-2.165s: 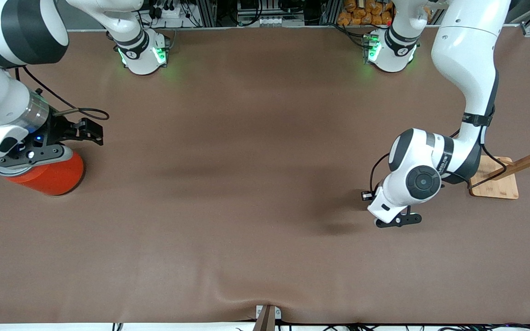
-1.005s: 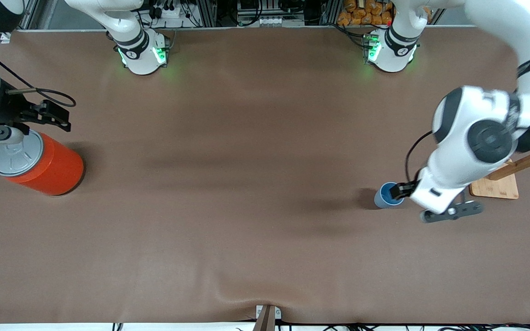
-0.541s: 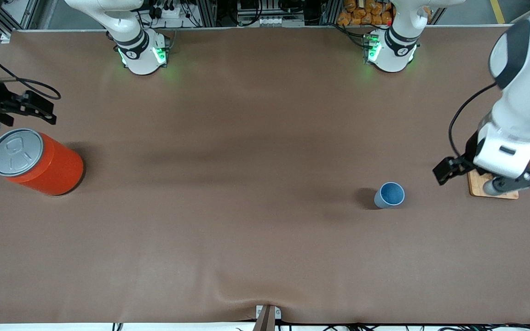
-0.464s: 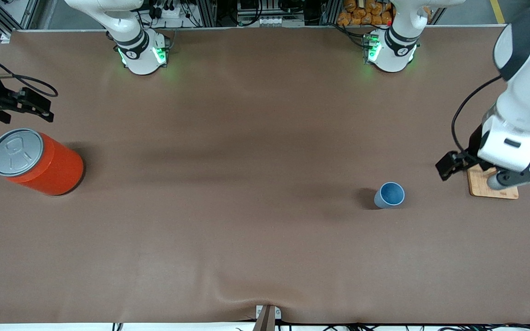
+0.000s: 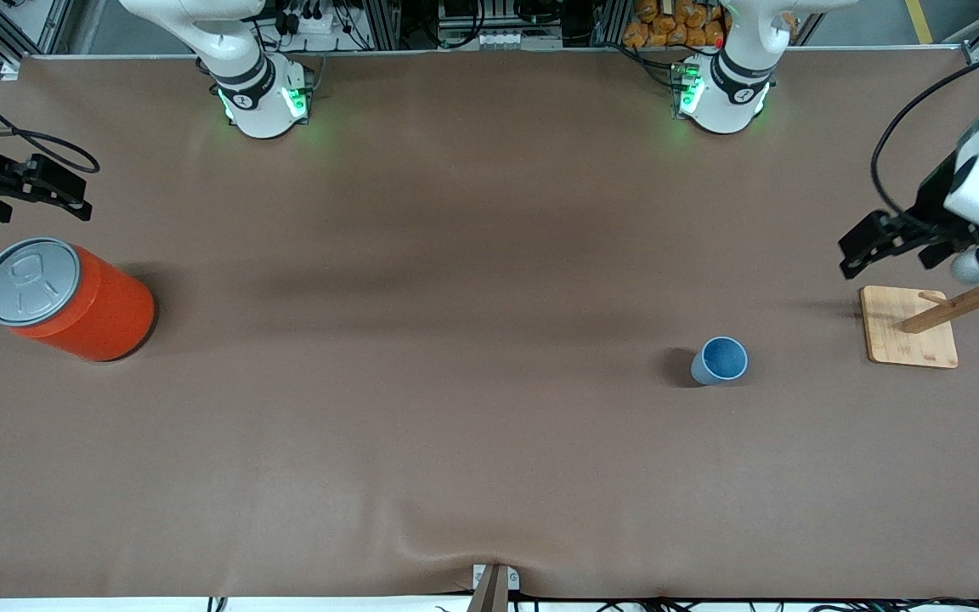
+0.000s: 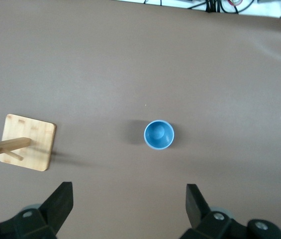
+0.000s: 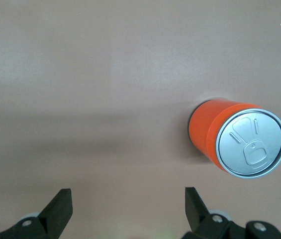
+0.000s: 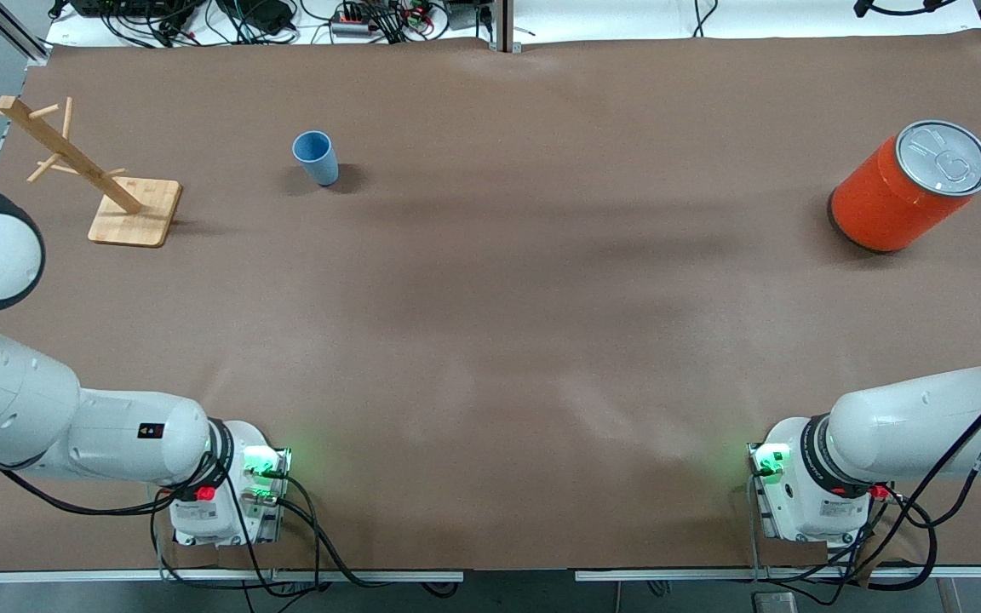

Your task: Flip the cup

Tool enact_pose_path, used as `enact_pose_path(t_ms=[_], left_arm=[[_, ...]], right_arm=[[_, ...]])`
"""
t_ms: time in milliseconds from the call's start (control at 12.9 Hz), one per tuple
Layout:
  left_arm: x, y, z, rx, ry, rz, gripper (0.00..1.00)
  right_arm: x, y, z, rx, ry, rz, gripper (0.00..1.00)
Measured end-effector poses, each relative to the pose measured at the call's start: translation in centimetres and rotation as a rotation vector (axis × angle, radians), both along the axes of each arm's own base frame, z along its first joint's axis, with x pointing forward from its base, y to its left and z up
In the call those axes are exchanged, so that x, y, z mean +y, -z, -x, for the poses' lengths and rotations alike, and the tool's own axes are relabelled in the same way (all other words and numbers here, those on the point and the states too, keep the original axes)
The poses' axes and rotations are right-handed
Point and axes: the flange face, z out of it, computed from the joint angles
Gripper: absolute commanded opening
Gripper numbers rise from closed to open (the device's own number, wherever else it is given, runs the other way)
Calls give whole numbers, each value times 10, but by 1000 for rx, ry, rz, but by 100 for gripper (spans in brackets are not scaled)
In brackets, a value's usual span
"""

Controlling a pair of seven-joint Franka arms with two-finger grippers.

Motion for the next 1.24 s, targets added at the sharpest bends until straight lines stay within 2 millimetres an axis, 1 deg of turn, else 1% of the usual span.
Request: enact_pose_path(t_ms=[155,232,387,541,696,1005,1082,1237], left_arm=[[8,-13,9,-6,48,-4,100],[8,-16,14,-3,65,-7,100],[1,-18,31,28,84,-11,100],[-7,-19,52,45,99,-19,100],[-8,-20,63,50,103,-23,100],[-7,-16,64,62,101,-25,100],[-3,-15,64,69,93,-25,100],[15,-15,63,76,62,-23,100]], right_arm=[[0,-1,-1,-10,0,-1,100],[1,-1,-1,-11,6,-6,100],[-2,0,-1,-4,79,-43,100],[-12,1,1,10,123,-62,100],[-15,1,1,13,129,-69,100],[-12,1,1,12,97,-70,100],[-12,1,1,12,87,-70,100],[-12,1,1,13,78,-70,100]])
